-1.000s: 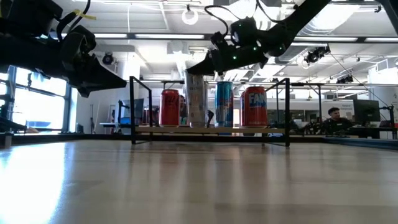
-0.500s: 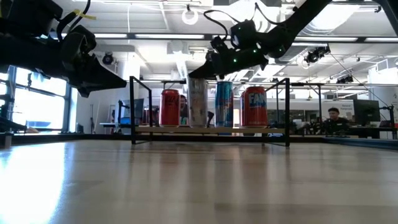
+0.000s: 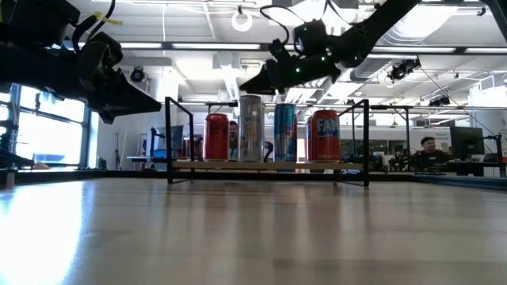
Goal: Place canned beverage on shelf
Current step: Put the white yellow soda can on the shelf aligned with the other white yellow soda can
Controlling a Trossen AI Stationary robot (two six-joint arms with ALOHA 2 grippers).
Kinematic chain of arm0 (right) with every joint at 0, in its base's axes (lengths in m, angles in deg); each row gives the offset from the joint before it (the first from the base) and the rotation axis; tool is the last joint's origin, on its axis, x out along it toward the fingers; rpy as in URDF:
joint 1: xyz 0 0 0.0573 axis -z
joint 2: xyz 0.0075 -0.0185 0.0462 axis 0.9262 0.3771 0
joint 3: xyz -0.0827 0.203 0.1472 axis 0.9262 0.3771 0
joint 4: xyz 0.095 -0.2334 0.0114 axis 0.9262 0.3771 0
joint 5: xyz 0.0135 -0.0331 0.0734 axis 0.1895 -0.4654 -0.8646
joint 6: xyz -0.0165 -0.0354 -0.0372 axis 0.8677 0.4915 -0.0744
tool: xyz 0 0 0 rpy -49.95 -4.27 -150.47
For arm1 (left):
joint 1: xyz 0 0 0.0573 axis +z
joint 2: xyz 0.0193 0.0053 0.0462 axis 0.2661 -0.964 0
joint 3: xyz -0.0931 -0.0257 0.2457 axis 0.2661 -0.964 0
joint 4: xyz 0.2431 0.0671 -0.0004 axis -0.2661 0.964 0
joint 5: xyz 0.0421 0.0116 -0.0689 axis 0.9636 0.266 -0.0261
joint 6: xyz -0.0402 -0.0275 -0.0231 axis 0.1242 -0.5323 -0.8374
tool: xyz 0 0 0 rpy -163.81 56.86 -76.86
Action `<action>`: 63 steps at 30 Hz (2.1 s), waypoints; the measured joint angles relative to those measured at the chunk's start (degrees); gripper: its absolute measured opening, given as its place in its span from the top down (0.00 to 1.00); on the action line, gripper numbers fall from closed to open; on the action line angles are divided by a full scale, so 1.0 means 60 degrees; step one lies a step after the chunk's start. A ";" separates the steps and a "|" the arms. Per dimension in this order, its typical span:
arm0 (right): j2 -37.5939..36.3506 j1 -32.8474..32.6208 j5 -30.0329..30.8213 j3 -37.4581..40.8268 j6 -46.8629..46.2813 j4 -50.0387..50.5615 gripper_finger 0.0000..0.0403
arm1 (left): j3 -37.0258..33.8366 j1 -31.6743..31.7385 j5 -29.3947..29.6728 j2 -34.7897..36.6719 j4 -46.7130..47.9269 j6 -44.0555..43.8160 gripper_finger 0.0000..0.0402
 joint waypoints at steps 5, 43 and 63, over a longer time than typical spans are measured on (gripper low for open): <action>-0.0538 -0.0203 0.0034 -0.0562 0.0017 0.1200 0.31 | 0.0004 0.0000 -0.0001 0.0002 0.0114 0.0007 0.99; 0.1831 -0.1254 0.2779 -0.6770 0.1186 0.8906 1.00 | 0.0000 0.0007 0.0007 0.0000 0.0083 0.0342 0.99; 0.3409 -0.1287 0.4236 -0.9134 0.1535 1.1629 1.00 | 0.0000 0.0011 0.0007 0.0000 0.0215 0.0321 0.99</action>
